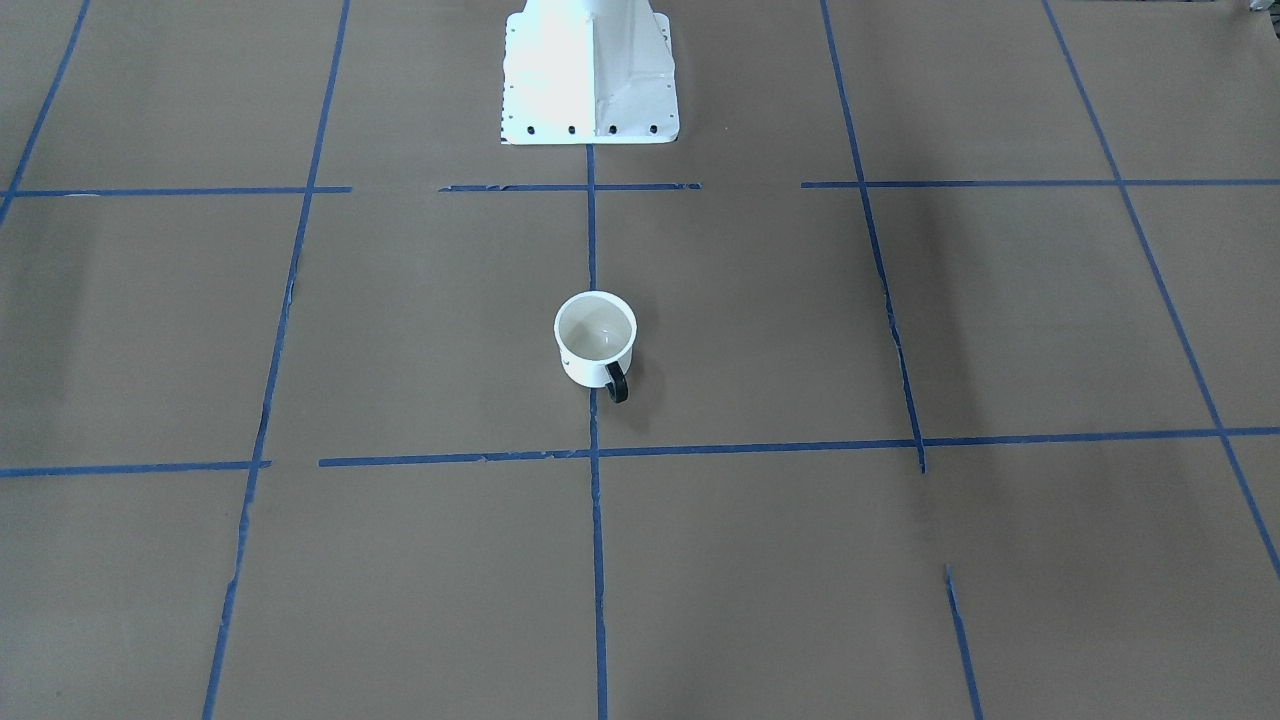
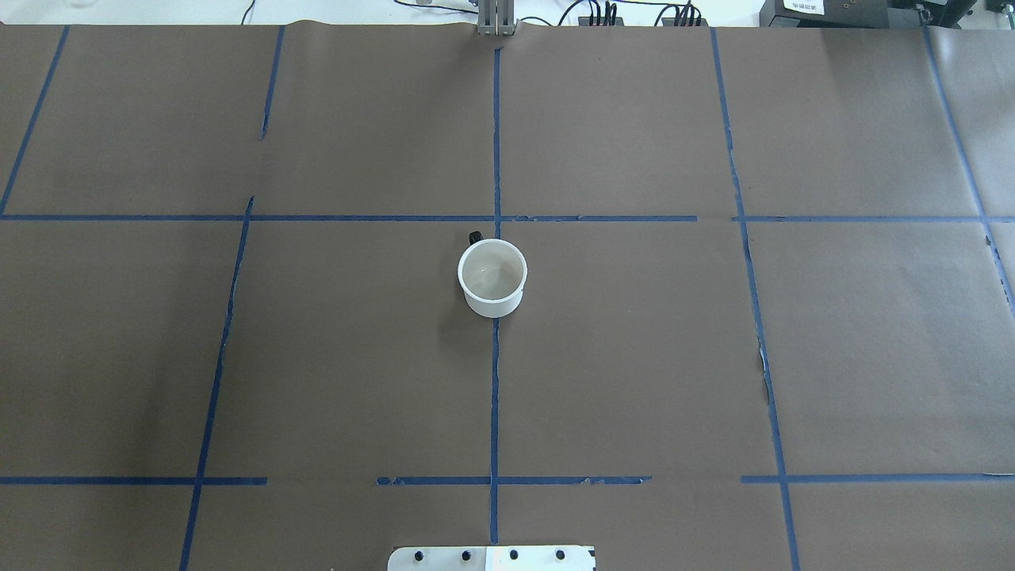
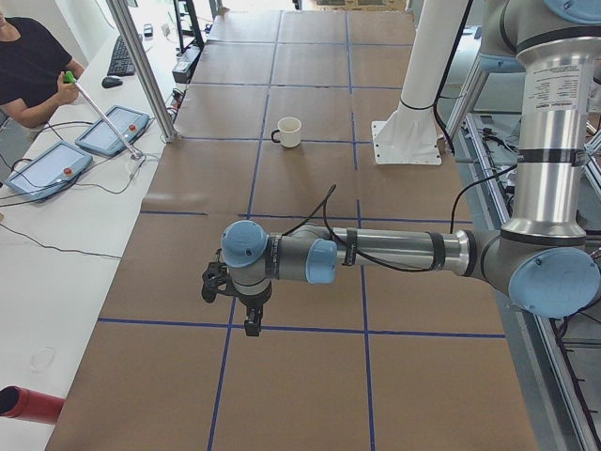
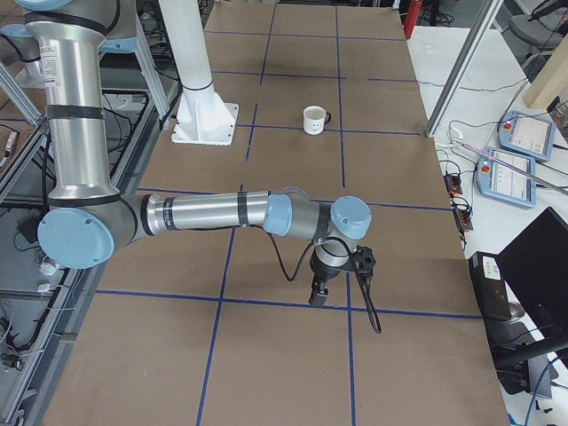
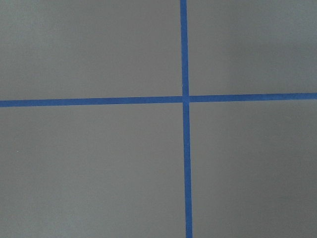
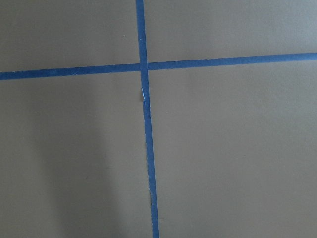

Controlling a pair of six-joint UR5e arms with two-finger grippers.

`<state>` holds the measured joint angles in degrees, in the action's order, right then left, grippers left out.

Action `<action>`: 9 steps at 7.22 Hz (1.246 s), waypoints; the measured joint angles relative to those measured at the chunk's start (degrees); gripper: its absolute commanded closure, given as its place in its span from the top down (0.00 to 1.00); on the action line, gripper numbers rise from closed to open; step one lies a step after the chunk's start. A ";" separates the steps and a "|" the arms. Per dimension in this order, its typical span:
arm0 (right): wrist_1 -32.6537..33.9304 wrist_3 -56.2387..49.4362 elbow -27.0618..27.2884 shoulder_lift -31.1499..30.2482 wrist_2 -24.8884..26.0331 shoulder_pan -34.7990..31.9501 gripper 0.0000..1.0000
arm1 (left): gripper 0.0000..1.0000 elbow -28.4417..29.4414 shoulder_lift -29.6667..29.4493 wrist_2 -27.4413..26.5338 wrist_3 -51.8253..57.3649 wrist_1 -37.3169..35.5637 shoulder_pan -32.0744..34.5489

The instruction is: Flip mug

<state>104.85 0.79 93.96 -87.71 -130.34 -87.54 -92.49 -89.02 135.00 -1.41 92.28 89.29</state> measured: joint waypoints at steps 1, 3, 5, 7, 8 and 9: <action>0.00 0.00 0.00 0.00 0.00 0.00 1.00 | 1.00 0.03 0.03 0.00 0.77 -0.01 0.00; 0.00 0.00 0.00 0.00 0.00 0.00 1.00 | 1.00 0.17 -0.15 0.05 4.55 -2.52 0.07; 0.00 0.00 0.00 0.00 0.00 0.00 1.00 | 1.00 0.23 -0.70 0.08 5.73 -5.75 0.15; 0.00 0.00 0.02 0.00 0.00 0.00 1.00 | 1.00 0.24 -0.79 0.08 5.87 -6.34 0.17; 0.00 0.00 0.02 0.00 0.00 0.00 1.00 | 1.00 0.26 -0.80 0.08 5.89 -6.39 0.18; 0.00 0.00 0.01 0.00 0.00 0.00 1.00 | 1.00 0.27 -0.80 0.08 5.89 -6.41 0.18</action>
<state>104.85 0.79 93.96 -87.71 -130.34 -87.54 -92.22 -89.82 135.09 4.48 85.88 89.47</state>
